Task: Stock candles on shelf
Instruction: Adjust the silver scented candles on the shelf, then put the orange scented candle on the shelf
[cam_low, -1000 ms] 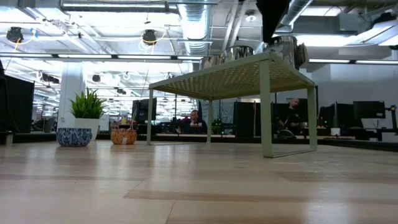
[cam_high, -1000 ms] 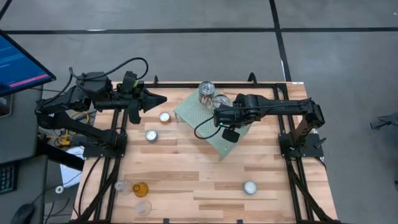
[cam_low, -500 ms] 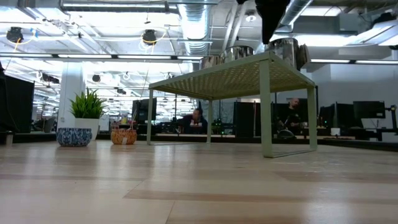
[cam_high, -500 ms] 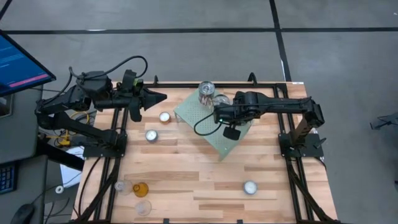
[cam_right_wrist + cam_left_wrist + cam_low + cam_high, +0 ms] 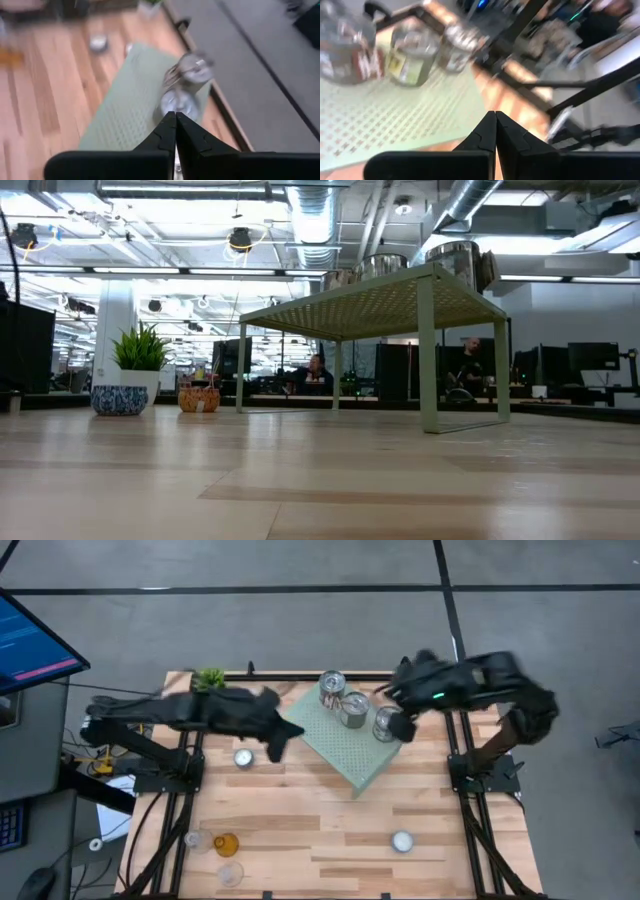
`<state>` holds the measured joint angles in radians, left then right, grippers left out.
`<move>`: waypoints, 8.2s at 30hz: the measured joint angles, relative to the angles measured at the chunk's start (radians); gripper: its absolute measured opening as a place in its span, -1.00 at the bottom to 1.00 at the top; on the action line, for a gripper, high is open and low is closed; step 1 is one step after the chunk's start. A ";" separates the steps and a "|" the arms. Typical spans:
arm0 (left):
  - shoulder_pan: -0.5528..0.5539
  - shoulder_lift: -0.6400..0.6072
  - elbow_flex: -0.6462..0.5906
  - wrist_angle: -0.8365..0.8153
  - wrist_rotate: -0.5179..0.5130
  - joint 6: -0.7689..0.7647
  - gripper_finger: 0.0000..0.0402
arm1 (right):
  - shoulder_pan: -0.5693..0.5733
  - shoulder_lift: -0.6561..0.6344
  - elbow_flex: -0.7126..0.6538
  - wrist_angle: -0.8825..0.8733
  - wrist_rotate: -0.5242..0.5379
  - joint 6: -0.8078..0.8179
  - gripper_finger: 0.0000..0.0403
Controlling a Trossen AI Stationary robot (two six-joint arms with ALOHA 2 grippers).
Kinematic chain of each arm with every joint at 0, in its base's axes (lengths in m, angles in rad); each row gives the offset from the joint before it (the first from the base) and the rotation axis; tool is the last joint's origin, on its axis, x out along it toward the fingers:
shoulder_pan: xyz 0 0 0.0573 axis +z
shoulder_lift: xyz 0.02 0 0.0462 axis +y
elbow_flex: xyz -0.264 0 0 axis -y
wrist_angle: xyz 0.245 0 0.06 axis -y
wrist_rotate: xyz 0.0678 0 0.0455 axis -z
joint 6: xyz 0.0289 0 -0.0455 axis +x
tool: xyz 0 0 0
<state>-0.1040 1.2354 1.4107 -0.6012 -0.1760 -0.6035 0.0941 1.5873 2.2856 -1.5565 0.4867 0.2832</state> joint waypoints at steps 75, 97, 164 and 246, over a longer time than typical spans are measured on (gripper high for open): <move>0.140 0.393 -0.132 0.518 0.005 0.189 -0.99 | 0.244 -0.200 -0.001 -0.014 0.307 0.107 -1.00; 0.213 0.478 -0.131 0.656 -0.017 0.225 -0.99 | 0.244 -0.199 -0.001 -0.014 0.308 0.107 -1.00; 0.482 0.284 -0.315 0.558 0.118 0.368 -0.99 | 0.244 -0.192 0.000 -0.013 0.301 0.110 -1.00; 0.532 -0.043 -1.106 0.855 -0.007 0.443 0.50 | 0.197 -0.110 0.000 -0.015 0.164 0.078 -0.07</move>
<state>0.4278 1.1926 0.3042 0.2540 -0.1833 -0.1602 0.2909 1.4776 2.2852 -1.5711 0.6510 0.3610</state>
